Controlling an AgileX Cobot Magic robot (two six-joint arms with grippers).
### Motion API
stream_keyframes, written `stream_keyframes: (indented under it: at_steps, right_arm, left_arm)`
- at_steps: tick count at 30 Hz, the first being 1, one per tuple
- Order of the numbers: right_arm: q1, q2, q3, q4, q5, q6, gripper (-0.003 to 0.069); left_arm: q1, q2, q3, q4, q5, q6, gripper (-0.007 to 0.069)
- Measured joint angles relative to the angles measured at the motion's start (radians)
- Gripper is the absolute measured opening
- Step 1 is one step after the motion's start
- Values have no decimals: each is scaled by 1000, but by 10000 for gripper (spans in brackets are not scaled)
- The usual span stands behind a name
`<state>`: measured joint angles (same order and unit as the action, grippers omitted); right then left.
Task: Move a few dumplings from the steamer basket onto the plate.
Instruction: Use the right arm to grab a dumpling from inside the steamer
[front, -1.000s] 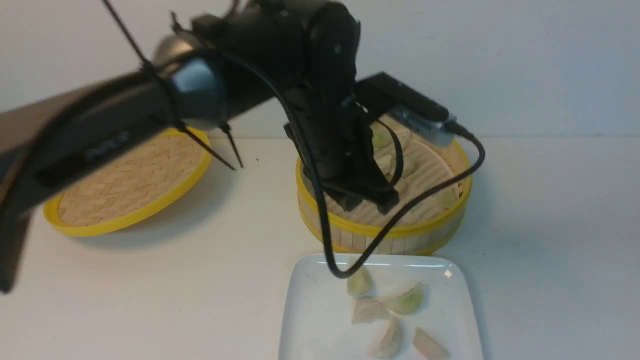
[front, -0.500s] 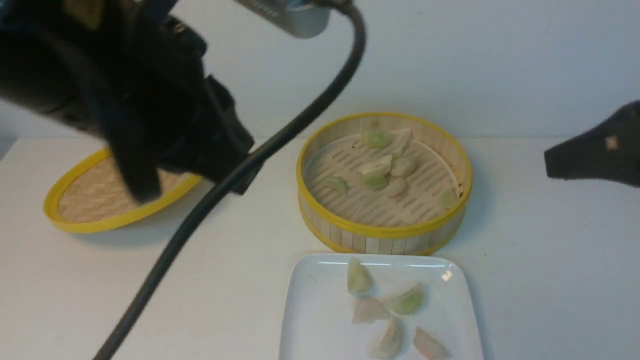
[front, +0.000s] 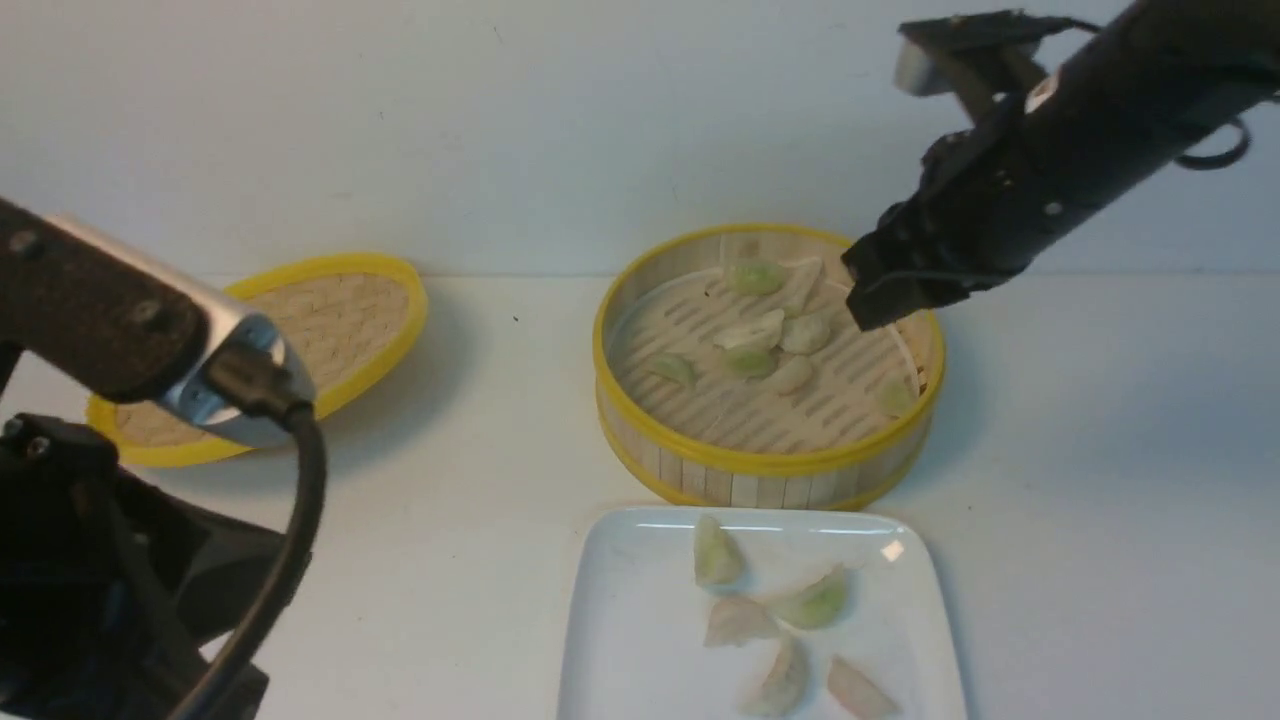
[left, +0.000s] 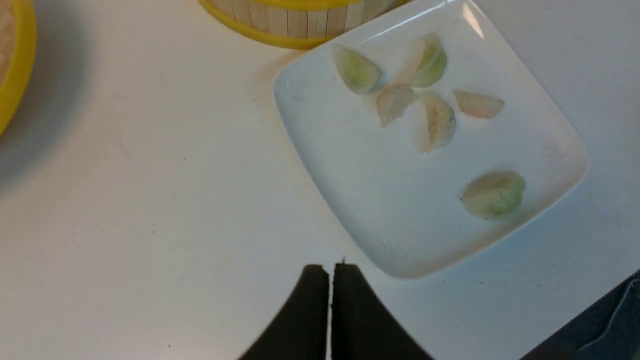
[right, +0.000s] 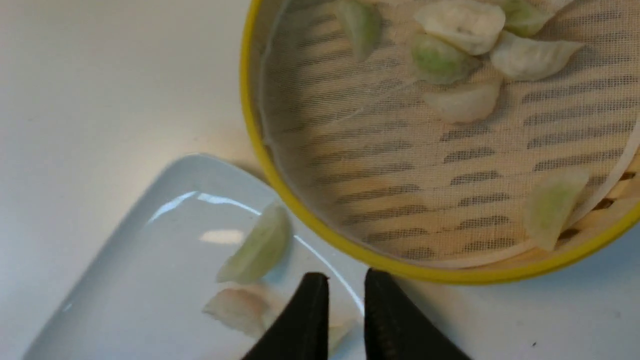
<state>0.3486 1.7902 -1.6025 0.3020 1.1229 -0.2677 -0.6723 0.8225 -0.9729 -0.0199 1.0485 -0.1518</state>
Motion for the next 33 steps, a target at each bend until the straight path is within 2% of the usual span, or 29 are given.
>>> stream_keyframes:
  at_steps: [1, 5, 7, 8, 13, 23, 27, 30, 33]
  right_arm:
    - [1, 8, -5, -5, -2, 5, 156]
    - [12, 181, -115, -75, -33, 95, 369]
    - [12, 212, -135, -84, -38, 105, 402]
    - [12, 258, -165, -97, -44, 122, 469]
    - [12, 380, -241, -104, -71, 138, 562]
    - [12, 508, -287, -107, -187, 145, 558]
    - [12, 509, -291, -108, -197, 162, 486]
    - [12, 511, -292, -108, -185, 164, 330]
    - [12, 511, -303, -110, -143, 164, 340]
  left_arm:
    - [0, -5, 1, 0, 2, -2, -6]
    - [0, -54, 1, 0, 47, -5, -6]
    - [0, -61, 1, 0, 65, -5, -6]
    - [0, -67, 1, 1, 86, -6, -6]
    - [0, -71, 2, 20, 137, -35, -6]
    - [0, -71, 2, 50, 175, -84, -6]
    - [0, -71, 2, 52, 201, -84, -6]
    - [0, -71, 2, 52, 206, -84, -6]
    - [0, -73, 2, 52, 206, -84, -6]
